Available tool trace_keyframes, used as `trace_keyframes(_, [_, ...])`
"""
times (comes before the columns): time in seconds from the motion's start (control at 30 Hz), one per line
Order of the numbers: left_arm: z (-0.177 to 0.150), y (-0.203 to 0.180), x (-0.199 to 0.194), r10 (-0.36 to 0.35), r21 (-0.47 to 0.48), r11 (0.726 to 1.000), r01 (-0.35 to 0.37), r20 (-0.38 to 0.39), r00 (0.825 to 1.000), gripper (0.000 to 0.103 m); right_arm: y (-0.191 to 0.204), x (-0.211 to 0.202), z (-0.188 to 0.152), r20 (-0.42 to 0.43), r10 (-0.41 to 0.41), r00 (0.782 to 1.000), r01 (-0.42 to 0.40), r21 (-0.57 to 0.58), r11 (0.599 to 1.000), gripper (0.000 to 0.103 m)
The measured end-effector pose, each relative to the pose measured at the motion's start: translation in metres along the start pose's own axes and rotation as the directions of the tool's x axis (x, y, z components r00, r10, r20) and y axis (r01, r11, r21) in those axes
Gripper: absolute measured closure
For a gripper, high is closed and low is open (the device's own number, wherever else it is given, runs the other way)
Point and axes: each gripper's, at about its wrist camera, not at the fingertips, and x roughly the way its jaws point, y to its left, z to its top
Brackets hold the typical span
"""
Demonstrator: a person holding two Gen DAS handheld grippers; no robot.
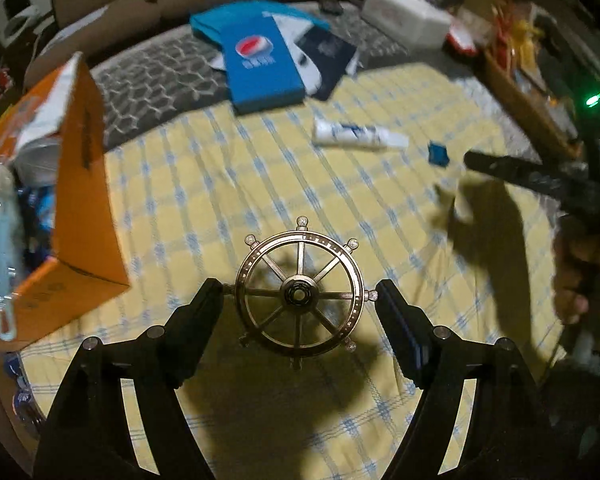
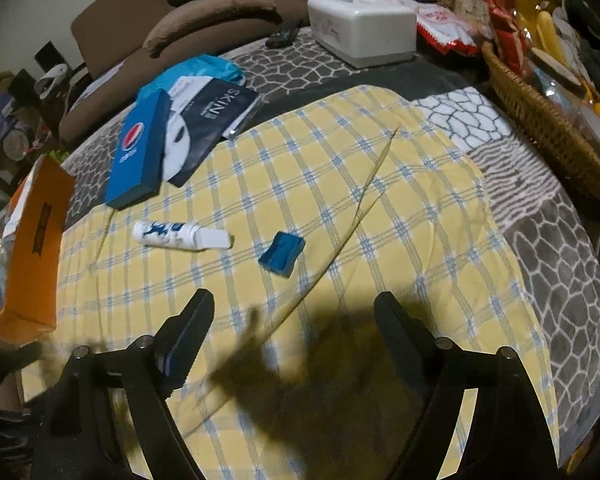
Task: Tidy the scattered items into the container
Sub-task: 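Lift the wheel with the left tool while the right tool grasps the blue cube, then carry the wheel and blue cube with both tools over the orange box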
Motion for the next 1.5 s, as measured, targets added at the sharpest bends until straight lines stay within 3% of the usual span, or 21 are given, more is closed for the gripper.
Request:
trace_keyframes(0.13, [0.008, 0.021, -0.005, 0.013, -0.056, 0.998, -0.012, 0.025, 1.000, 0.028, 0.012, 0.028, 0.016, -0.039, -0.011, 0.999, 0.011, -0.001, 1.000, 0.033])
trace_keyframes(0.27, [0.015, 0.040, -0.017, 0.009, -0.109, 0.994, -0.003, 0.056, 0.998, 0.027, 0.025, 0.048, 0.018, -0.011, -0.101, 0.995, 0.100, -0.049, 0.994, 0.038])
trace_keyframes(0.33, [0.018, 0.051, -0.026, 0.011, -0.131, 0.991, 0.000, 0.082, 0.997, 0.027, 0.028, 0.056, 0.015, -0.010, -0.147, 0.989, 0.145, -0.080, 0.986, 0.048])
trace_keyframes(0.5, [0.028, 0.068, -0.050, 0.017, -0.177, 0.984, 0.014, 0.173, 0.985, 0.027, 0.033, 0.054, 0.005, 0.048, -0.177, 0.983, 0.182, -0.143, 0.973, 0.052])
trace_keyframes(0.53, [0.030, 0.070, -0.055, 0.036, -0.179, 0.984, -0.001, 0.193, 0.980, 0.027, 0.034, 0.053, 0.005, 0.051, -0.180, 0.982, 0.186, -0.156, 0.970, 0.059])
trace_keyframes(0.57, [0.030, 0.072, -0.059, 0.047, -0.183, 0.983, -0.008, 0.208, 0.977, 0.027, 0.036, 0.052, 0.005, 0.052, -0.187, 0.981, 0.193, -0.168, 0.967, 0.073])
trace_keyframes(0.63, [0.030, 0.079, -0.067, 0.049, -0.199, 0.980, -0.001, 0.235, 0.971, 0.027, 0.037, 0.050, 0.006, 0.043, -0.199, 0.979, 0.204, -0.178, 0.963, 0.080])
trace_keyframes(1.03, [0.031, 0.105, -0.089, 0.054, -0.253, 0.967, 0.024, 0.295, 0.954, 0.027, 0.046, -0.012, 0.011, 0.140, -0.121, 0.983, 0.140, -0.132, 0.981, 0.081])
trace_keyframes(1.23, [0.029, 0.110, -0.092, 0.056, -0.259, 0.965, 0.024, 0.297, 0.953, 0.027, 0.021, -0.018, 0.021, 0.096, 0.008, 0.995, -0.011, 0.023, 1.000, 0.081])
trace_keyframes(1.5, [0.029, 0.114, -0.093, 0.061, -0.269, 0.963, 0.022, 0.296, 0.953, 0.027, -0.003, -0.012, 0.028, 0.068, 0.133, 0.989, -0.143, 0.162, 0.976, 0.080])
